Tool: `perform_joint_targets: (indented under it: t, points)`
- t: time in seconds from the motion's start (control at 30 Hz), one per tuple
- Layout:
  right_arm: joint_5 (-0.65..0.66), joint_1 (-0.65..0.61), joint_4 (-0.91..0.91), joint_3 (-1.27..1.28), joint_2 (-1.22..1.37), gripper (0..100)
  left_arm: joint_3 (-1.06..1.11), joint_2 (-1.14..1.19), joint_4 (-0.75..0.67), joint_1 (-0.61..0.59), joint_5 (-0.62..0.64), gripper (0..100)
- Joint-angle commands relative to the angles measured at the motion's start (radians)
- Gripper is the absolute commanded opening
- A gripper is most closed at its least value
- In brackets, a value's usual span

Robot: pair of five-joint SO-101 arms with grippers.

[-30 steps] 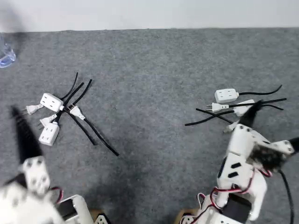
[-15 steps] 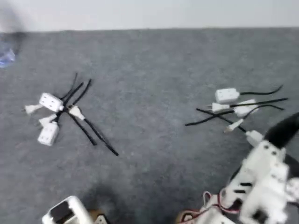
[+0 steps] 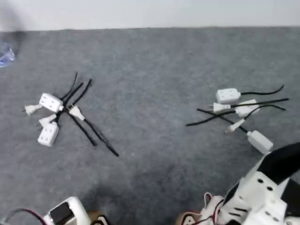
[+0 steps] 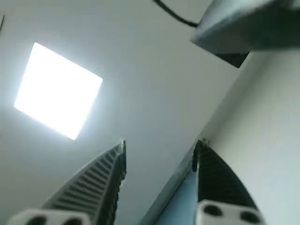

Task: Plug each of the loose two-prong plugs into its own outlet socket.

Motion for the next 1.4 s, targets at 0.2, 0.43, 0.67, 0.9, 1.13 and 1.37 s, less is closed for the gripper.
perform_joint_targets:
  t: [0.2,0.43,0.67,0.9,1.13,1.37]
  points:
    - [0.011,0.010,0.038,-0.057,0.041,49.3,-0.145,0.183,0.169,0.063,0.193,21]
    - [0.011,0.010,-0.025,-0.146,0.228,49.3,-0.358,0.189,0.631,0.071,0.382,21]
    - [0.011,0.010,-0.053,-0.408,0.483,49.3,-0.455,0.192,0.839,0.071,0.542,21]
    - [0.012,0.010,-0.047,-0.695,0.720,49.3,-0.763,0.414,1.194,0.071,0.660,21]
    - [0.011,0.010,0.206,-0.967,0.909,49.3,-1.254,0.809,1.525,0.071,0.669,21]
    - [-0.101,-0.048,0.564,-1.257,1.113,49.3,-1.598,1.131,1.725,0.072,0.649,22]
